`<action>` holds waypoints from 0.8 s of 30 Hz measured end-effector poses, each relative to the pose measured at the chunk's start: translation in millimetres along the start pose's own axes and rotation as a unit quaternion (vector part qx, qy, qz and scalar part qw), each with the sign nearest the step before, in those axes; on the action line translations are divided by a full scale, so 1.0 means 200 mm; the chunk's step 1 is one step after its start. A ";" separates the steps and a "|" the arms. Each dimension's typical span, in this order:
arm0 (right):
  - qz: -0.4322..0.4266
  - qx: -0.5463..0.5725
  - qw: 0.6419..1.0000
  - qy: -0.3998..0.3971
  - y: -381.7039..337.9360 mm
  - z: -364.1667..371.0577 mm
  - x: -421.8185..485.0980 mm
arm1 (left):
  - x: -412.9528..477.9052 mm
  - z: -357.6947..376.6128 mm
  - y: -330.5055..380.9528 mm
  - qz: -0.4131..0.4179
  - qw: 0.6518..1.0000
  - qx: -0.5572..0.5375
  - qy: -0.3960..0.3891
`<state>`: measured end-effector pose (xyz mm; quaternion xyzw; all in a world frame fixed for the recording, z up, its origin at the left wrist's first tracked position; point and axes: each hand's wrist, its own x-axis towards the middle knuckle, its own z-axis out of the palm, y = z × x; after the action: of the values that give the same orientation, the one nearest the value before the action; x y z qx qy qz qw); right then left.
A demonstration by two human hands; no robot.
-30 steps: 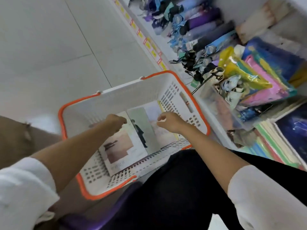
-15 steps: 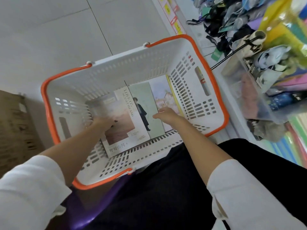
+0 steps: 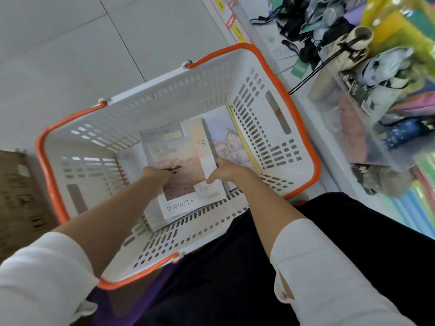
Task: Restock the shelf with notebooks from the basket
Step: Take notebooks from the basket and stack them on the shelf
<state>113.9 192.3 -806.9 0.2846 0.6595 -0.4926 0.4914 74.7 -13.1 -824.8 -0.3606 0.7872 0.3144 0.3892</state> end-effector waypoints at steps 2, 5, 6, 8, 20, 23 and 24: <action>0.001 0.018 1.000 -0.009 0.01 -0.01 0.01 | 0.00 0.01 -0.03 -0.024 0.999 -0.038 -0.008; 0.000 0.056 0.998 -0.022 0.03 -0.03 0.02 | 0.00 -0.02 -0.08 -0.039 0.995 -0.086 -0.021; 0.003 0.076 0.997 -0.029 0.03 -0.03 0.01 | 0.00 -0.04 -0.09 -0.042 0.995 -0.092 -0.020; 0.007 0.096 0.995 -0.040 0.04 -0.03 0.01 | 0.02 -0.07 -0.13 -0.049 0.994 -0.093 -0.016; -0.033 0.122 0.992 -0.003 -0.02 0.10 -0.14 | -0.14 -0.20 -0.07 0.023 0.988 -0.150 -0.004; -0.038 0.209 0.977 0.038 -0.02 0.06 -0.25 | -0.22 -0.21 -0.04 0.039 0.982 -0.185 -0.030; -0.039 0.220 0.973 0.051 -0.02 0.05 -0.28 | -0.25 -0.21 -0.01 0.038 0.977 -0.205 -0.044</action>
<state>133.6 188.6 -754.6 0.3846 0.5698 -0.6291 0.3629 82.4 -31.8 -762.1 -0.3886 0.7010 0.4993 0.3291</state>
